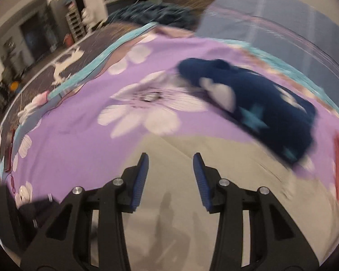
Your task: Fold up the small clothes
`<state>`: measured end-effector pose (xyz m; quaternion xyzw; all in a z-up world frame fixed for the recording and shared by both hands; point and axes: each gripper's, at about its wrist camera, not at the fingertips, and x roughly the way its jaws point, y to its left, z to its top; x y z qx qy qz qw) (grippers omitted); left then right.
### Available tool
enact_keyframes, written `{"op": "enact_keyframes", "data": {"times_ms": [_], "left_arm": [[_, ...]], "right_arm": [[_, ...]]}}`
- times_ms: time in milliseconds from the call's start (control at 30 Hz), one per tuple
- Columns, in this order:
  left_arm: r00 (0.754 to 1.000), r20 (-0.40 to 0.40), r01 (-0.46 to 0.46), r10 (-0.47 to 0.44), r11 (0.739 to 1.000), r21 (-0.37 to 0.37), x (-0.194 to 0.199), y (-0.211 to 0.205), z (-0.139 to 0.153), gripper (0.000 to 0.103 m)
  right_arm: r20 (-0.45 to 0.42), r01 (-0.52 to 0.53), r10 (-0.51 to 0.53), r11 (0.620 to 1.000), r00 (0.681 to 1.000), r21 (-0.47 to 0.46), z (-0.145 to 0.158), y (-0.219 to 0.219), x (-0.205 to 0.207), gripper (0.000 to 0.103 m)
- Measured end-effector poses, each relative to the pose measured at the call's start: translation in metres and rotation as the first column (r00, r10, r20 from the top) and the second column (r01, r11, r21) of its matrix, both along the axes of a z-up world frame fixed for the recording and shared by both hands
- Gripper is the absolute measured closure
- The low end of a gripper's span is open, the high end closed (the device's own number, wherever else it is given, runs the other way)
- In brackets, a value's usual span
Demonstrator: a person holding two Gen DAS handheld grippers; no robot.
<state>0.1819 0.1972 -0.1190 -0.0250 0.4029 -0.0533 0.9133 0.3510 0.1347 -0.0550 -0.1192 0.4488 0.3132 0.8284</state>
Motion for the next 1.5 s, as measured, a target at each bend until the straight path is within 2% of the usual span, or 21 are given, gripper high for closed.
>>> {"op": "enact_keyframes", "data": {"times_ms": [133, 200, 233, 267, 300, 400, 500, 567, 633, 700, 733, 867, 933, 1033, 1100, 1133, 1167, 1233, 1333, 1400, 1500], "left_arm": [[1.000, -0.002, -0.001, 0.001, 0.998, -0.063, 0.001, 0.008, -0.003, 0.067], [1.000, -0.002, 0.004, -0.004, 0.996, -0.092, 0.002, 0.011, -0.004, 0.078], [1.000, -0.001, 0.010, -0.011, 0.994, -0.106, 0.002, 0.012, -0.004, 0.085], [1.000, 0.008, 0.023, -0.023, 0.992, -0.122, 0.001, 0.012, -0.003, 0.093], [1.000, 0.018, 0.022, -0.020, 0.993, -0.114, 0.000, 0.011, -0.002, 0.094], [1.000, 0.023, -0.016, 0.018, 0.998, -0.053, -0.007, 0.003, 0.002, 0.096], [0.999, -0.002, -0.039, 0.039, 0.999, 0.038, -0.011, -0.007, -0.001, 0.096], [0.999, -0.005, -0.039, 0.039, 0.996, 0.079, -0.012, -0.012, -0.001, 0.095], [0.999, -0.006, -0.043, 0.044, 0.995, 0.093, -0.013, -0.011, -0.001, 0.086], [0.997, 0.000, -0.070, 0.071, 0.991, 0.114, -0.016, -0.008, -0.002, 0.066], [0.997, 0.004, -0.081, 0.081, 0.991, 0.109, -0.018, -0.005, -0.001, 0.065], [0.996, 0.035, -0.089, 0.086, 0.992, 0.086, -0.033, 0.007, 0.010, 0.067], [0.996, 0.055, -0.069, 0.066, 0.997, 0.047, -0.040, 0.010, 0.020, 0.068], [0.994, 0.104, -0.008, 0.011, 1.000, -0.029, -0.044, -0.002, 0.044, 0.070], [0.992, 0.124, 0.033, -0.030, 0.999, -0.022, -0.034, -0.025, 0.052, 0.070], [0.990, 0.131, 0.047, -0.044, 0.999, -0.017, -0.026, -0.032, 0.053, 0.068], [0.990, 0.133, 0.055, -0.055, 0.998, 0.001, -0.011, -0.046, 0.049, 0.060], [0.992, 0.109, 0.053, -0.055, 0.998, 0.024, 0.011, -0.059, 0.036, 0.050], [0.998, -0.060, 0.001, 0.002, 0.999, 0.048, 0.054, -0.066, -0.010, 0.046], [0.998, -0.057, 0.012, -0.010, 1.000, 0.024, 0.058, -0.065, -0.010, 0.035], [0.998, -0.064, 0.023, -0.018, 0.997, 0.079, 0.059, -0.073, -0.013, 0.028]], "right_arm": [[-0.023, -0.053, 0.050, 0.984, 0.999, -0.173, -0.032, 0.068, 0.023, 0.055], [-0.059, -0.087, 0.075, 0.967, 0.995, -0.241, -0.052, 0.086, 0.024, 0.056], [-0.069, -0.112, 0.096, 0.954, 0.993, -0.280, -0.061, 0.096, 0.023, 0.069], [-0.061, -0.123, 0.109, 0.942, 0.992, -0.312, -0.068, 0.098, 0.021, 0.097], [-0.039, -0.120, 0.113, 0.930, 0.993, -0.347, -0.073, 0.101, 0.018, 0.101], [0.020, -0.072, 0.081, 0.956, 0.997, -0.283, -0.067, 0.096, 0.018, 0.101], [-0.017, -0.032, 0.030, 0.992, 0.999, -0.121, -0.064, 0.082, 0.031, 0.101], [0.032, -0.011, 0.014, 0.995, 0.999, -0.095, -0.060, 0.073, 0.028, 0.099], [0.037, 0.033, -0.031, 0.998, 0.999, -0.057, -0.048, 0.058, 0.026, 0.071], [0.048, 0.067, -0.069, 0.997, 0.996, 0.038, -0.027, 0.017, 0.010, 0.064], [0.063, 0.073, -0.076, 0.996, 0.995, 0.053, -0.020, 0.000, 0.002, 0.063], [0.058, 0.130, -0.135, 0.988, 0.989, 0.078, -0.010, -0.115, -0.044, 0.063], [0.019, 0.193, -0.195, 0.976, 0.981, 0.098, -0.015, -0.165, -0.061, 0.073], [-0.077, 0.325, -0.317, 0.938, 0.945, 0.124, -0.039, -0.244, -0.082, 0.077], [-0.136, 0.400, -0.386, 0.912, 0.913, 0.096, -0.060, -0.271, -0.084, 0.077], [-0.173, 0.438, -0.423, 0.897, 0.890, 0.064, -0.075, -0.280, -0.082, 0.079], [-0.190, 0.439, -0.415, 0.892, 0.890, 0.110, -0.086, -0.289, -0.083, 0.079], [-0.117, 0.397, -0.383, 0.906, 0.916, 0.144, -0.090, -0.290, -0.089, 0.079], [-0.088, 0.407, -0.398, 0.902, 0.913, 0.143, -0.090, -0.286, -0.095, 0.079], [-0.083, 0.414, -0.405, 0.898, 0.910, 0.151, -0.092, -0.288, -0.096, 0.079], [-0.078, 0.411, -0.403, 0.895, 0.912, 0.175, -0.093, -0.291, -0.097, 0.079]]}}
